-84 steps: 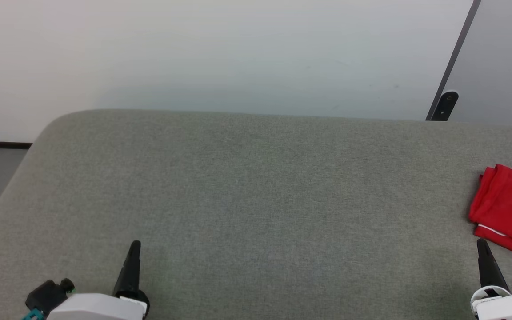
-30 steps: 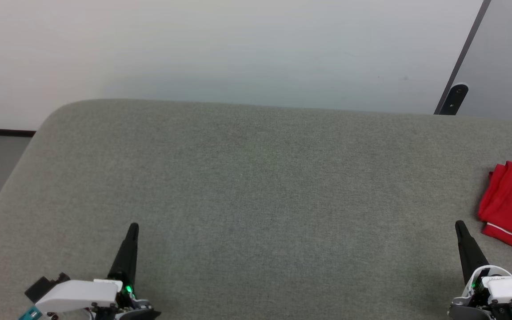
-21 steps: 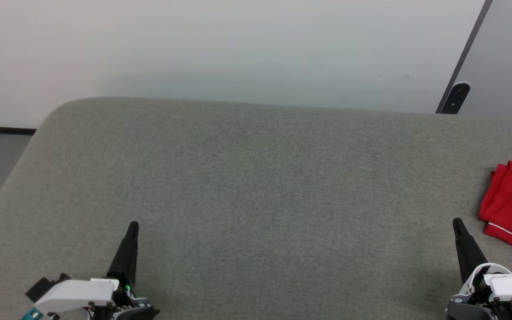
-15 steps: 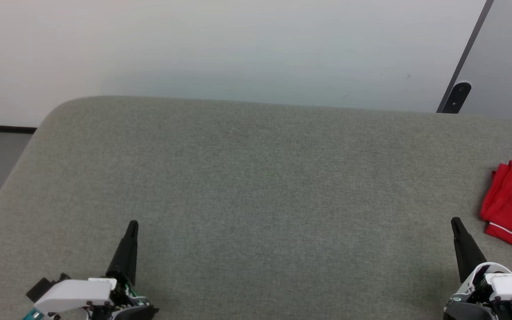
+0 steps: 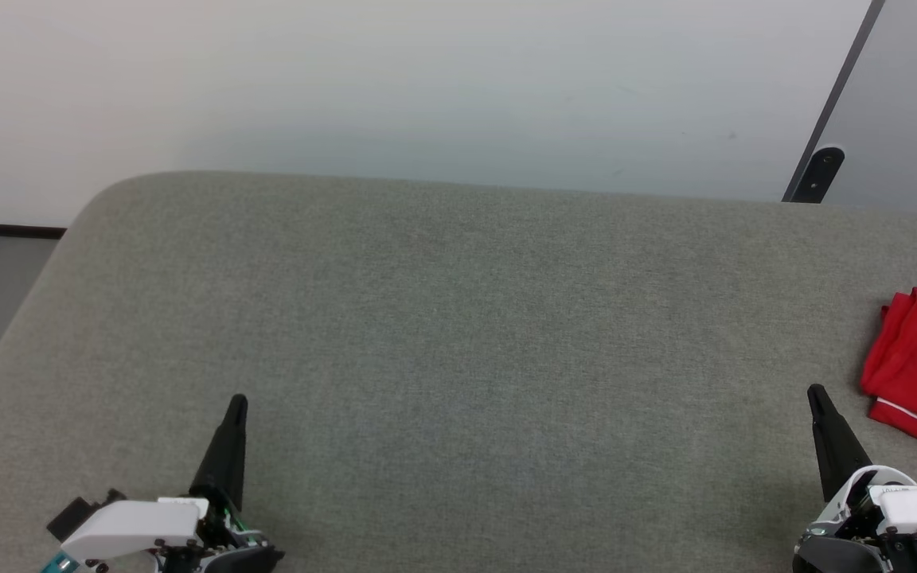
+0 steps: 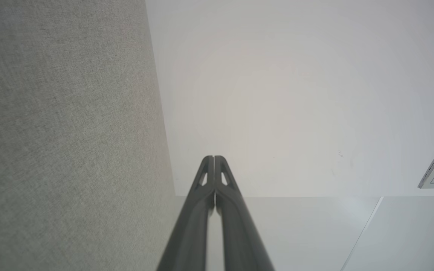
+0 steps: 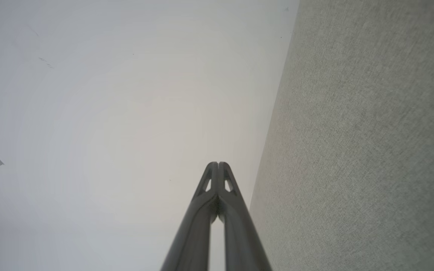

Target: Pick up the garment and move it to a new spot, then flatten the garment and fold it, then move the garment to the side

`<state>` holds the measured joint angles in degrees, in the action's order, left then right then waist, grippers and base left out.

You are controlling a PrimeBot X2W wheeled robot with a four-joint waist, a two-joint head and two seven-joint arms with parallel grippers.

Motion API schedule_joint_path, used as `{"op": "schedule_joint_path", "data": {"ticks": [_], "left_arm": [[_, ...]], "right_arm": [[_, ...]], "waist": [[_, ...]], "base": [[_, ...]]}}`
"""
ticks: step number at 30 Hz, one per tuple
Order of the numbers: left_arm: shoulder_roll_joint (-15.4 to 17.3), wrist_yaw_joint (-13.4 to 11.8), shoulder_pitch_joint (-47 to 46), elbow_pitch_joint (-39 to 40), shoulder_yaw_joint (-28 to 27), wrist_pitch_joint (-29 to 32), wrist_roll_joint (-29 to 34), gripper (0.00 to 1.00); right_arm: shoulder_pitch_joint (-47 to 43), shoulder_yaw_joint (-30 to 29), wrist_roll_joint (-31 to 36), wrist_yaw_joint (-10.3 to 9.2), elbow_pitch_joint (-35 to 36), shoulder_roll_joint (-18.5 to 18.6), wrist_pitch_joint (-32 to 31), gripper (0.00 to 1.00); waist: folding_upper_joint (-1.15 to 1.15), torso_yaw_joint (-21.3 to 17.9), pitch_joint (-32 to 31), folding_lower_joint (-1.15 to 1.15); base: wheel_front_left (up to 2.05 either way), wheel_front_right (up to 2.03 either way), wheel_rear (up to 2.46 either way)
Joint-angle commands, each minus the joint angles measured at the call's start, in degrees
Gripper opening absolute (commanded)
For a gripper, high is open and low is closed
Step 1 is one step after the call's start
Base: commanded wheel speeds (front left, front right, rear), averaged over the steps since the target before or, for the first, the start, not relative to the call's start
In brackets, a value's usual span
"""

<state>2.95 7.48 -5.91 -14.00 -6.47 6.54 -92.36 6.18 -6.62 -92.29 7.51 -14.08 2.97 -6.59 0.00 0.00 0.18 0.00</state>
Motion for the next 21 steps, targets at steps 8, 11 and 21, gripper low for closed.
{"op": "schedule_joint_path", "data": {"ticks": [8,11,21], "left_arm": [[-0.10,0.01,-0.63,-0.09,-0.21,0.16,-0.12,0.00],[-0.11,0.01,-0.63,-0.09,-0.22,0.17,-0.11,0.00],[-0.11,0.01,-0.63,-0.09,-0.22,0.17,-0.10,0.00]], "right_arm": [[0.23,0.20,-0.22,-0.04,-0.01,-0.21,-0.15,0.00],[0.23,0.20,-0.22,-0.04,-0.01,-0.21,-0.14,0.00],[0.23,0.20,-0.22,-0.04,-0.01,-0.21,-0.14,0.00]], "waist": [[0.00,0.00,0.00,0.00],[0.00,0.00,0.00,0.00],[0.00,0.00,0.00,0.00]], "base": [[0.00,0.00,0.00],[0.00,0.00,0.00],[0.00,0.00,0.00]]}}
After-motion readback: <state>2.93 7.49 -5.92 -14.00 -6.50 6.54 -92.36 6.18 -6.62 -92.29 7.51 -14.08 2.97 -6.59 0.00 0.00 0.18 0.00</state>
